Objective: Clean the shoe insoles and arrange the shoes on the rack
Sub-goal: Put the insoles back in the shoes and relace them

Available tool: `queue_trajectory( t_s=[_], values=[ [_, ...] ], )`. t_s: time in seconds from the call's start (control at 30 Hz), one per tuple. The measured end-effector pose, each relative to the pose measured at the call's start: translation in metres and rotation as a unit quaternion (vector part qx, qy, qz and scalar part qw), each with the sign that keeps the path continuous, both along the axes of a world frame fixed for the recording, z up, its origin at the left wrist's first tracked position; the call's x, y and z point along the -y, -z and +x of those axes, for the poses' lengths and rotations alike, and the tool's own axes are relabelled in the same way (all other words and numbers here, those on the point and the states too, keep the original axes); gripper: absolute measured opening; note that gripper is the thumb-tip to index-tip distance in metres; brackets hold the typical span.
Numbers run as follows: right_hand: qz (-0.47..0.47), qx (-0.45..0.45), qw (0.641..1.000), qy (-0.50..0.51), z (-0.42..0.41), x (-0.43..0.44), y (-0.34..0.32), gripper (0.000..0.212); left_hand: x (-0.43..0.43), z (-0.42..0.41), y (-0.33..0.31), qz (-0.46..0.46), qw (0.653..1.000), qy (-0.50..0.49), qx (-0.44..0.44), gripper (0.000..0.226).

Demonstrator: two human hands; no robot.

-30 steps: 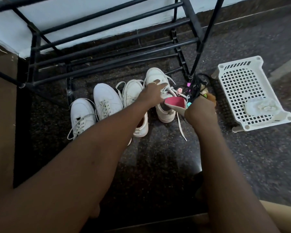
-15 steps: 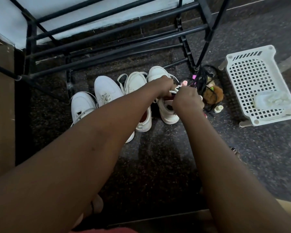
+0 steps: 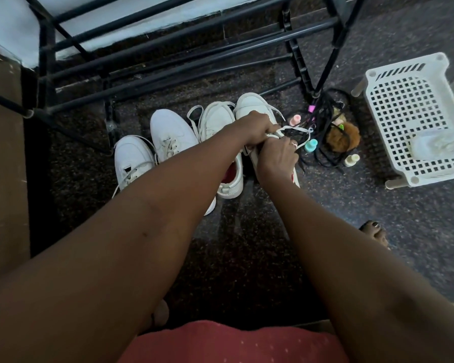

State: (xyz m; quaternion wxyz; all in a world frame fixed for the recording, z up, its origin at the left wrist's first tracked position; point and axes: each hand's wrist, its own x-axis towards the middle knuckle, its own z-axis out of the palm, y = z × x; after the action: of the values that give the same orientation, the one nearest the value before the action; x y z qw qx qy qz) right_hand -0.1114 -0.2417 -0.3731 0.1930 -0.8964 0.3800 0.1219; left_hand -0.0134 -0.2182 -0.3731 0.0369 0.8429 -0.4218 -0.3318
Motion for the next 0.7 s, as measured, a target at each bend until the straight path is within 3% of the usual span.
queue_trajectory(
  t_s=[0.17, 0.27, 0.43, 0.53, 0.7],
  values=[
    [-0.003, 0.021, 1.0, -0.006, 0.0, 0.008, -0.002, 0.03, -0.003, -0.002, 0.0, -0.01, 1.0, -0.023, -0.009, 0.038],
    [0.083, 0.049, 0.992, 0.076, -0.009, 0.014, -0.006, 0.03, -0.002, -0.004, 0.0, -0.01, 1.0, -0.021, -0.011, 0.034],
    [0.116, 0.07, 0.965, 0.225, -0.034, 0.024, -0.014, 0.031, -0.002, -0.006, -0.003, -0.007, 1.0, -0.027, -0.01, 0.042],
    [0.114, 0.101, 0.961, 0.23, -0.034, 0.023, -0.007, 0.022, -0.003, -0.007, -0.003, -0.011, 0.999, -0.039, -0.016, 0.043],
    [0.127, 0.127, 0.96, 0.217, -0.015, 0.02, -0.002, 0.028, -0.004, -0.006, -0.002, -0.015, 0.999, -0.043, -0.021, 0.034]
  ],
)
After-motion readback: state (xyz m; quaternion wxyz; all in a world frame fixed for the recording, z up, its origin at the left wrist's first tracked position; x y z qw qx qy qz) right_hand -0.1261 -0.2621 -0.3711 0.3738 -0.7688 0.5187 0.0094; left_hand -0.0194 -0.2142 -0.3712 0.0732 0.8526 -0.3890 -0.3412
